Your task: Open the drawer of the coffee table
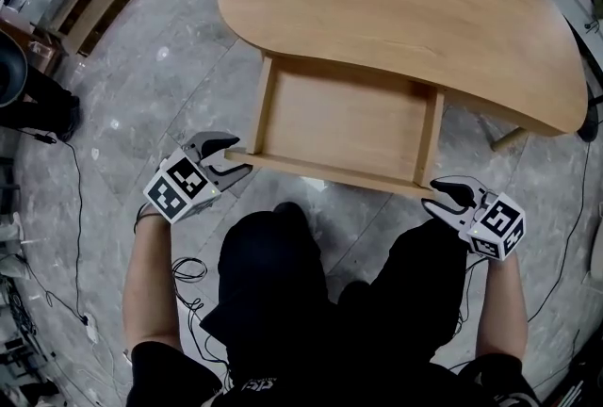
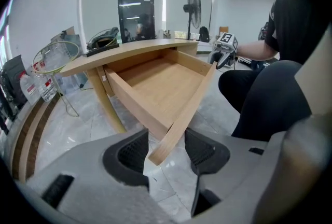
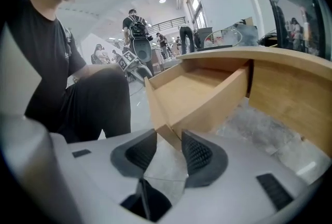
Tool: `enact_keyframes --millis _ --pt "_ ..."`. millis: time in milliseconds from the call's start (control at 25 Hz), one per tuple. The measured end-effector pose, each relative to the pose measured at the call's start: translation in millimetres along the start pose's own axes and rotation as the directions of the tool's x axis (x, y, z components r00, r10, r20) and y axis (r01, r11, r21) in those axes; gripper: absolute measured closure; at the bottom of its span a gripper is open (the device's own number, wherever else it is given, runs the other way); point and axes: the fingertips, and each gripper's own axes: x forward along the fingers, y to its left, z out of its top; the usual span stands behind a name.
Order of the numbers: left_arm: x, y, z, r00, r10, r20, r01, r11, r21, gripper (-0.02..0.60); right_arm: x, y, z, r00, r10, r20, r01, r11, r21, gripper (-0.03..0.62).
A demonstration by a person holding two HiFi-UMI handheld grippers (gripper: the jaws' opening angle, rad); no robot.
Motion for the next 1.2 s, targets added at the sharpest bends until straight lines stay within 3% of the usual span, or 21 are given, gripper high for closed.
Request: enact_keyframes --millis 160,320,440,560,600,640,760,840,920,1040,1200 --pt "-18.0 3.2 9.5 1.0 -0.023 0.011 0.022 0.998 0.06 0.334 -27.3 -6.6 8.0 1.0 0.001 0.013 -0.001 1.0 0.006 0.431" --pt "-43.2 18.6 38.1 0.98 -0.011 0.196 0.01 1.0 0.009 0.335 -52.9 -28.9 37.0 0.993 -0.085 0.085 0.083 0.996 0.035 0.435" --pt "-68.9 46.7 65.9 0.932 0.083 0.352 -0.052 0.994 -0.095 0.361 -59.4 -41.8 78.2 0.971 -0.169 0.171 0.162 0.985 0.056 0.461" --pt "-95.8 65.8 101.9 0.862 0.168 0.479 -0.069 0.974 -0.217 0.41 -54.4 -42.5 130.7 0.94 -0.238 0.244 0.232 0.971 0.052 0.499" --pt "-103.1 65.3 112.8 0.852 0.178 0.493 -0.071 0.971 -0.228 0.451 -50.2 -38.5 148.2 0.933 -0.247 0.262 0.243 0.969 0.051 0.509" --pt "-109.2 63.5 122.1 0.855 0.19 0.483 -0.093 0.972 -0.217 0.482 -45.8 -33.4 165.6 0.927 -0.251 0.278 0.246 0.968 0.053 0.51" --pt "-129.8 57.0 146.0 0.878 0.235 0.416 -0.176 0.969 -0.174 0.529 -41.5 -17.0 215.1 0.918 -0.251 0.308 0.241 0.968 0.073 0.525" --pt "-151.4 51.9 161.1 0.879 0.245 0.41 -0.157 0.959 -0.238 0.572 -47.2 -5.1 244.8 0.922 -0.243 0.302 0.23 0.97 0.08 0.545" --pt "-182.1 49.5 177.4 0.867 0.285 0.409 -0.163 0.938 -0.306 0.572 -58.2 8.4 276.6 0.928 -0.224 0.297 0.206 0.974 0.092 0.57" --pt "-238.1 40.4 209.1 0.83 0.361 0.424 -0.201 0.904 -0.377 0.572 -88.9 33.7 332.6 0.925 -0.185 0.331 0.155 0.981 0.116 0.588" --pt "-305.6 15.1 260.0 0.8 0.394 0.453 -0.192 0.883 -0.429 0.572 -140.8 71.8 389.9 0.923 -0.167 0.346 0.133 0.984 0.118 0.588"
